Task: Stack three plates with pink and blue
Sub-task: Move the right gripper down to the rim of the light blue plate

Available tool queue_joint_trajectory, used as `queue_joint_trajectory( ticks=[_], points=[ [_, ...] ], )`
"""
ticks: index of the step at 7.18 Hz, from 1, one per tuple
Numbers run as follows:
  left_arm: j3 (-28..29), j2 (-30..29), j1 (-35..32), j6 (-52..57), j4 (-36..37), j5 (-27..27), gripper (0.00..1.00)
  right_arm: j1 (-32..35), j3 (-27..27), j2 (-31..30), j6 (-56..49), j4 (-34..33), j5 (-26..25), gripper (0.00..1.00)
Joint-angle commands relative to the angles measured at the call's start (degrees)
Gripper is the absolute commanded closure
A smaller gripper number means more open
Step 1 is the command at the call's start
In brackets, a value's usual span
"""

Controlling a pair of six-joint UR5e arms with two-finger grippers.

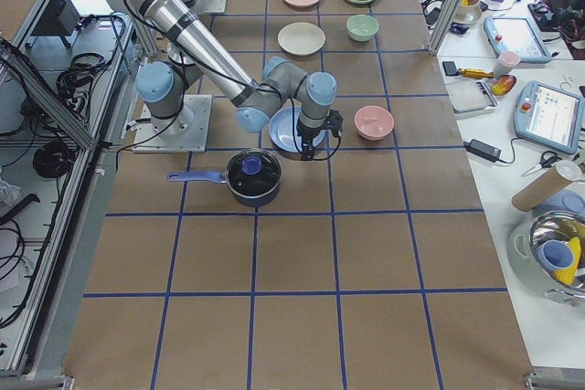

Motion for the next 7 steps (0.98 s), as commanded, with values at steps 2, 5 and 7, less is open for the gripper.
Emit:
queue_joint_trajectory(
  ticks=[2, 5, 7],
  points=[
    [0.0, 0.1, 0.1, 0.0, 0.0, 0.0, 0.0, 0.6, 0.5, 0.3, 9.7, -1.6, -0.4, 0.0],
    [0.0, 0.0, 0.1, 0.0, 0.0, 0.0, 0.0, 0.6, 6.2, 0.4, 10.0, -11.1, -0.2, 0.0],
    [0.0, 0.0, 0.1, -0.1, 0.0, 0.0, 0.0, 0.6, 6.6, 0.1, 9.6, -11.4, -0.2, 0.04]
  ],
)
